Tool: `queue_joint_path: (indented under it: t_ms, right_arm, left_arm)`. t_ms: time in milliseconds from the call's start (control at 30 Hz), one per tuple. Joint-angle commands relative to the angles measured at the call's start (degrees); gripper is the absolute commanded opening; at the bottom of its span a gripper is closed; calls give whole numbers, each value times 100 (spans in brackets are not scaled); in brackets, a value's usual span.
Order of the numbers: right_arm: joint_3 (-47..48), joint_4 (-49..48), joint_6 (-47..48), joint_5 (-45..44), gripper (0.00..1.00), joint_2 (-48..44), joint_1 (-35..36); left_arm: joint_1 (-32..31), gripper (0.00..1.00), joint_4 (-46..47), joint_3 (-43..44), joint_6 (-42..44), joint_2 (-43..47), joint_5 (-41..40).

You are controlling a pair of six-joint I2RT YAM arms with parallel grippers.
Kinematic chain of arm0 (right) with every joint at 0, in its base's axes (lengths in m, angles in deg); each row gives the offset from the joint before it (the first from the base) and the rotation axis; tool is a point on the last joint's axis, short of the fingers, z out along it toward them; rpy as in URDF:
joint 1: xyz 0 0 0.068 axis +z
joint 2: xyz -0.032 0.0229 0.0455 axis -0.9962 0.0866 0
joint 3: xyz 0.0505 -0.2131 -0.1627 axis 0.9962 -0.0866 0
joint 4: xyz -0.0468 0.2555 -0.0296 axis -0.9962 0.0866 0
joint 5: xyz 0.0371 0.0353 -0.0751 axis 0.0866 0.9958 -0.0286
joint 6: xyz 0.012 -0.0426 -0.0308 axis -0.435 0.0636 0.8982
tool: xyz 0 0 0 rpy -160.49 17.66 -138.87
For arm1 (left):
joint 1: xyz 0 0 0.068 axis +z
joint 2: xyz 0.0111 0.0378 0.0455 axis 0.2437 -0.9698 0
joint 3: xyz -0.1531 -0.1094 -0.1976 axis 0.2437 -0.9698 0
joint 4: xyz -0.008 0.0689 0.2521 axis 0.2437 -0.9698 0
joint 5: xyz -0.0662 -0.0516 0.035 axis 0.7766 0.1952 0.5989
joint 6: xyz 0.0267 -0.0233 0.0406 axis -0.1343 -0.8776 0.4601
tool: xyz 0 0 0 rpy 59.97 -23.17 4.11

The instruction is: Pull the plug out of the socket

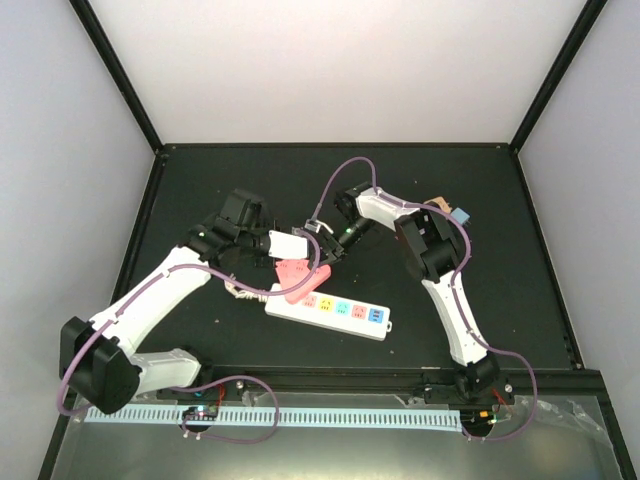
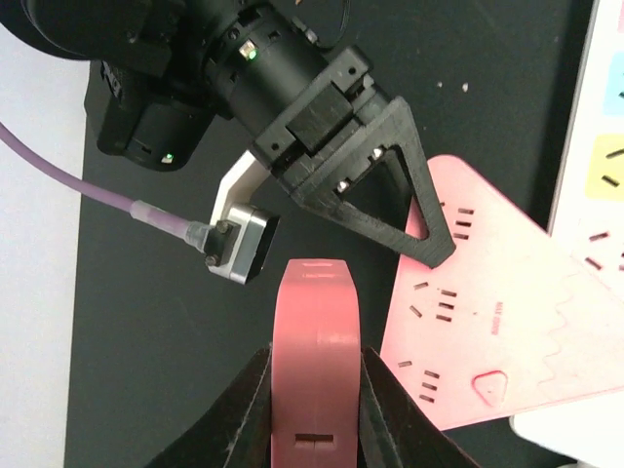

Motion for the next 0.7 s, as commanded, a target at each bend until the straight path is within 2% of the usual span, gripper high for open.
queue_joint_path:
  t_ms: [0,200,267,500,667]
  right_arm:
    - [4,-271,147,-791,47,-98,38]
    - [2,-272,151,-690,64,-654,40]
    - [29,-243,159,-673,67,-851,42]
    - [47,-221,285,-763,70,-1774,14]
    - [-525,-775,429,-1197,71,-2875,-22]
  left_arm:
    - [-19,2,-190,357,-476,162,551]
    - [-19,2,-319,377,-939,555,932]
    - [-14,2,-396,422,-1100,683,1014]
    - [-17,1,-550,611,-1878,1195,1425]
    - [41,2,-1069,1134,-2562,1380,2125]
